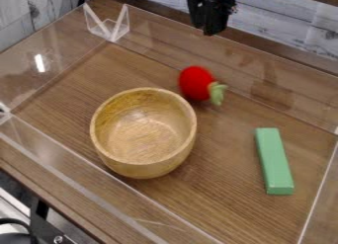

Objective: Move the red fruit to the left

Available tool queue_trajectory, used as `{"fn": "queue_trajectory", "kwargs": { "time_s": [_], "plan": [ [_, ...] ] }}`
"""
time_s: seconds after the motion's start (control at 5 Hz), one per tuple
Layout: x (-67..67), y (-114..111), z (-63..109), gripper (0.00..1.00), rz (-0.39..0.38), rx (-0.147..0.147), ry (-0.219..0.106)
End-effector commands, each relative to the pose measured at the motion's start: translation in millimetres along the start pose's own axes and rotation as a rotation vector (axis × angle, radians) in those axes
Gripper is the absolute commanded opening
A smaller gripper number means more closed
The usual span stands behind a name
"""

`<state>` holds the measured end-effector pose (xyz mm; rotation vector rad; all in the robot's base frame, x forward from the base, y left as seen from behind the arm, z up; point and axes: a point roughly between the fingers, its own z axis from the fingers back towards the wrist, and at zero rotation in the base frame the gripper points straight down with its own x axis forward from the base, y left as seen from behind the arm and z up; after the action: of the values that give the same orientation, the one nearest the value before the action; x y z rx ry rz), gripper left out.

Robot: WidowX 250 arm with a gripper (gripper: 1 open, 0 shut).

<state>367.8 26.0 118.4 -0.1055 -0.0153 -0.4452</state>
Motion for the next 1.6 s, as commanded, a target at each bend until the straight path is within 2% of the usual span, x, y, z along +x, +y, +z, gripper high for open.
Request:
{"fn": "queue_trajectory", "kwargs": {
  "time_s": [0.0, 0.4, 0.6, 0.8, 1.4],
  "plan": [
    [1.8, 6.9, 6.4, 1.0, -0.09, 0.017, -0.025],
    [1.3, 4.2, -57.1, 1.0, -0.234, -0.004, 0.018],
    [-3.3, -0.3, -72.6, 1.0, -0.291, -0.011, 0.035],
    [-7.8, -2.0, -76.3, 0.0, -0.309, -0.013, 0.041],
    [-27.2, 2.9, -18.1, 0.0, -0.356, 0.122, -0.001]
  ]
}}
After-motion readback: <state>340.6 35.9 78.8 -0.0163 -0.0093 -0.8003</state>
